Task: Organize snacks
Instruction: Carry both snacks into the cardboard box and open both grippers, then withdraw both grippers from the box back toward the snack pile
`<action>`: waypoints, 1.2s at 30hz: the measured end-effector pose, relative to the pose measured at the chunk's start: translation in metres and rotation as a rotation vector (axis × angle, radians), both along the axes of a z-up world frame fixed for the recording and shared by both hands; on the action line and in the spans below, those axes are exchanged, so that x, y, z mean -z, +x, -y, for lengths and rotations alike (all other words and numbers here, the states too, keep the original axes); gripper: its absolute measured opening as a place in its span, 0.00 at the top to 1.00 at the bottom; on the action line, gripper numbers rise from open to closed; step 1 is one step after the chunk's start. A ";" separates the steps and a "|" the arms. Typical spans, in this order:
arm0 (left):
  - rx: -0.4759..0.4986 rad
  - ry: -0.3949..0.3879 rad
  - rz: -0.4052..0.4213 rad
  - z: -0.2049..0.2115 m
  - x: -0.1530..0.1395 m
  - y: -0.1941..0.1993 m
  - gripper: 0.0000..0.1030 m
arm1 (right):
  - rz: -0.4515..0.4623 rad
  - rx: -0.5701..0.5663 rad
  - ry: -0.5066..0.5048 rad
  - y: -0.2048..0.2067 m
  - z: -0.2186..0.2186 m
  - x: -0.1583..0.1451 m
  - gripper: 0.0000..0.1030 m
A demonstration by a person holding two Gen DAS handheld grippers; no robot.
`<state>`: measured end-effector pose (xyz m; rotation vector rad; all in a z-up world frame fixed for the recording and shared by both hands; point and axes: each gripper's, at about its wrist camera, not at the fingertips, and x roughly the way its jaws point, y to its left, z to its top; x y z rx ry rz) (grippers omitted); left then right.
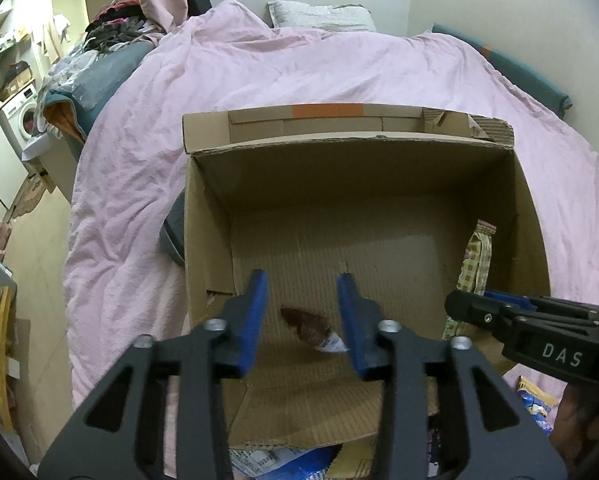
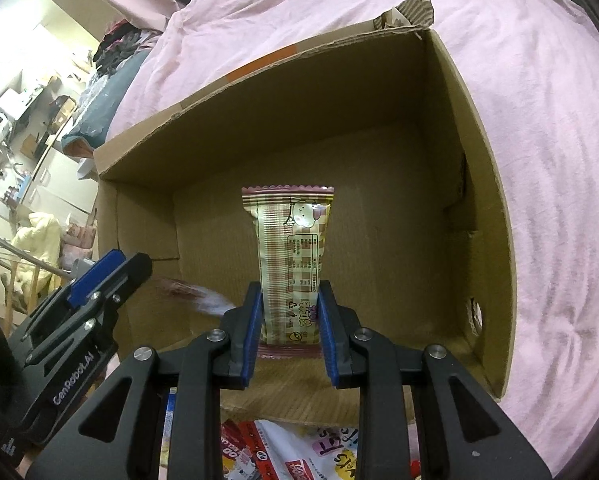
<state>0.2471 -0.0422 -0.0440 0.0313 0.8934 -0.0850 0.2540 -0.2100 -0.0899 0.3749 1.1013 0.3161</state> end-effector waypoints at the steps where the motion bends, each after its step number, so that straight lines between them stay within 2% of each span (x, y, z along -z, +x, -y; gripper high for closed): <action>1: -0.001 -0.006 0.000 0.000 -0.001 0.000 0.57 | 0.000 0.001 0.006 0.000 0.000 0.000 0.71; 2: -0.002 -0.009 0.002 -0.001 -0.002 -0.001 0.55 | 0.002 0.000 0.009 0.000 0.001 -0.001 0.70; 4: -0.009 -0.015 0.012 -0.002 -0.005 -0.002 0.37 | 0.017 0.006 0.020 -0.001 0.003 -0.003 0.70; 7: -0.016 -0.035 0.033 -0.005 -0.011 -0.004 0.26 | 0.030 0.016 0.016 -0.001 0.006 -0.006 0.65; 8: -0.016 -0.042 0.036 -0.006 -0.012 -0.004 0.26 | 0.035 0.021 0.013 -0.001 0.007 -0.007 0.51; 9: -0.016 -0.049 0.036 -0.007 -0.013 -0.005 0.26 | 0.043 0.030 0.016 -0.001 0.009 -0.008 0.32; 11: -0.020 -0.053 0.037 -0.010 -0.015 -0.006 0.26 | 0.059 0.051 0.016 -0.001 0.013 -0.011 0.23; 14: -0.035 -0.065 0.047 -0.014 -0.020 -0.010 0.26 | 0.074 0.061 0.016 -0.003 0.016 -0.018 0.22; 19: -0.037 -0.094 0.084 -0.022 -0.035 -0.023 0.26 | 0.123 0.082 -0.031 -0.015 0.019 -0.032 0.15; 23: -0.053 -0.102 0.126 -0.028 -0.049 -0.036 0.26 | 0.157 0.101 -0.022 -0.028 0.026 -0.044 0.09; 27: -0.106 -0.065 0.180 -0.038 -0.059 -0.052 0.21 | 0.157 0.069 -0.034 -0.038 0.026 -0.053 0.03; 28: -0.112 -0.070 0.185 -0.040 -0.060 -0.054 0.16 | 0.169 0.054 -0.036 -0.043 0.026 -0.057 0.02; 30: -0.119 -0.098 0.188 -0.047 -0.062 -0.063 0.13 | 0.191 0.058 -0.044 -0.050 0.028 -0.064 0.00; 36: -0.115 -0.107 0.171 -0.053 -0.063 -0.079 0.13 | 0.206 0.073 -0.031 -0.074 0.035 -0.067 0.00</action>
